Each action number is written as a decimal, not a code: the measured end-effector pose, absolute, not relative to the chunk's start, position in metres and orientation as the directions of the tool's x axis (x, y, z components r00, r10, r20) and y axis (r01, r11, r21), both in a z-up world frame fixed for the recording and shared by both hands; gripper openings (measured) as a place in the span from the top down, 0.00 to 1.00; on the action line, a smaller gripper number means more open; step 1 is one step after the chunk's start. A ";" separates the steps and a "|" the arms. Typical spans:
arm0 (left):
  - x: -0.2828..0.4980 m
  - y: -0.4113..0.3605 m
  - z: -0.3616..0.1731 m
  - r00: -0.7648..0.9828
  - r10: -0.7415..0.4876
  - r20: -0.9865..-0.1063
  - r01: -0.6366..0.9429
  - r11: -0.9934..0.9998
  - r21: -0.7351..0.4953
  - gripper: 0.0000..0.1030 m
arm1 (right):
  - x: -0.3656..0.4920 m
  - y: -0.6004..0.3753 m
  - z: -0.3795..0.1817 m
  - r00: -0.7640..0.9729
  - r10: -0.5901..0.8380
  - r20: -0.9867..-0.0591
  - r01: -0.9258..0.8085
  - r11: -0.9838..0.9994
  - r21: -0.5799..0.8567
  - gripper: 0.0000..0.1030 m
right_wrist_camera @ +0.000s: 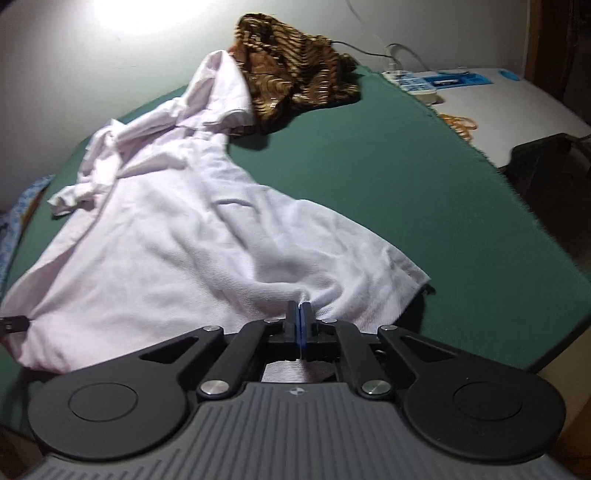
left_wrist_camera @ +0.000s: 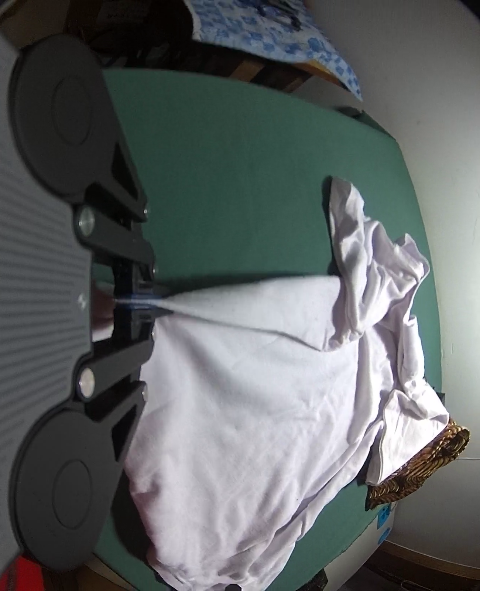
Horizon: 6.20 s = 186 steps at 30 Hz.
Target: Fold clothes
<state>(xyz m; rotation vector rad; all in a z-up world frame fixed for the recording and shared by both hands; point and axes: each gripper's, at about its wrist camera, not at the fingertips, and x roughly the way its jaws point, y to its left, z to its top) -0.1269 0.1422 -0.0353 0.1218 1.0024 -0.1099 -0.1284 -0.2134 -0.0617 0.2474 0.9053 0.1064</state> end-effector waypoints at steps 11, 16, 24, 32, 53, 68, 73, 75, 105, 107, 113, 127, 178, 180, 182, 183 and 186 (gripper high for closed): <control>-0.149 0.178 -0.042 0.443 0.066 -0.894 0.170 0.973 0.156 0.69 | -0.143 -0.194 -0.039 0.594 0.252 -0.764 -0.140 0.968 0.211 0.79; -0.159 0.189 -0.063 0.436 0.066 -0.898 0.136 0.981 0.138 0.41 | -0.137 -0.195 -0.045 0.581 0.259 -0.771 -0.124 0.965 0.230 0.58; -0.139 0.172 -0.066 0.431 -0.022 -0.902 0.131 0.991 0.039 0.98 | -0.129 -0.197 -0.055 0.561 0.270 -0.783 -0.099 0.960 0.261 1.00; -0.151 0.216 -0.016 0.403 0.051 -0.914 0.021 0.998 0.065 1.00 | -0.133 -0.229 -0.024 0.648 0.119 -0.752 -0.021 0.990 0.139 1.00; -0.177 0.190 -0.069 0.289 0.043 -0.957 0.169 0.981 0.095 0.98 | -0.132 -0.224 -0.072 0.451 0.085 -0.889 -0.139 0.990 0.024 0.98; -0.058 0.116 -0.002 0.547 0.112 -0.829 0.051 0.985 0.167 0.71 | 0.026 -0.205 -0.013 0.686 0.253 -0.683 -0.367 0.930 -0.023 0.77; -0.031 0.088 -0.025 0.538 0.141 -0.831 0.029 0.982 0.185 0.69 | 0.098 -0.205 -0.024 0.650 0.296 -0.699 -0.333 0.939 0.089 0.88; -0.024 0.085 -0.032 0.527 0.157 -0.835 0.013 0.981 0.193 0.66 | 0.121 -0.205 -0.030 0.636 0.286 -0.716 -0.317 0.944 0.095 0.88; 0.133 0.146 -0.084 0.461 0.357 -0.812 -0.244 0.931 0.271 0.46 | 0.124 -0.142 -0.048 0.575 0.439 -0.690 -0.633 0.774 -0.036 0.58; 0.139 0.153 -0.081 0.475 0.352 -0.807 -0.233 0.934 0.270 0.46 | 0.122 -0.118 -0.067 0.532 0.420 -0.736 -0.674 0.735 -0.068 0.58; 0.128 0.160 -0.053 0.565 0.245 -0.788 -0.157 0.969 0.188 0.44 | 0.165 -0.163 -0.073 0.612 0.296 -0.733 -0.471 0.881 -0.037 0.96; 0.120 0.250 -0.045 0.544 0.391 -0.742 -0.328 0.914 0.241 0.35 | 0.184 -0.275 -0.053 0.736 -0.246 -0.630 0.120 0.964 -0.236 0.94; 0.004 0.245 -0.046 0.465 0.323 -0.825 -0.188 0.946 0.264 0.77 | 0.045 -0.224 -0.028 0.492 0.323 -0.808 -0.354 0.923 0.153 0.68; -0.036 0.225 -0.053 0.456 0.266 -0.849 -0.106 0.964 0.244 0.72 | 0.007 -0.215 -0.036 0.421 0.337 -0.842 -0.416 0.897 0.151 0.68; -0.075 0.205 -0.060 0.435 0.211 -0.875 -0.021 0.974 0.225 0.70 | -0.026 -0.212 -0.041 0.379 0.338 -0.862 -0.441 0.884 0.153 0.67; -0.092 0.200 -0.063 0.425 0.191 -0.885 0.010 0.977 0.215 0.70 | -0.039 -0.212 -0.043 0.366 0.334 -0.869 -0.441 0.884 0.154 0.63; -0.133 0.196 -0.068 0.416 0.154 -0.896 0.030 0.983 0.182 0.56 | -0.067 -0.215 -0.052 0.347 0.314 -0.884 -0.409 0.898 0.159 0.61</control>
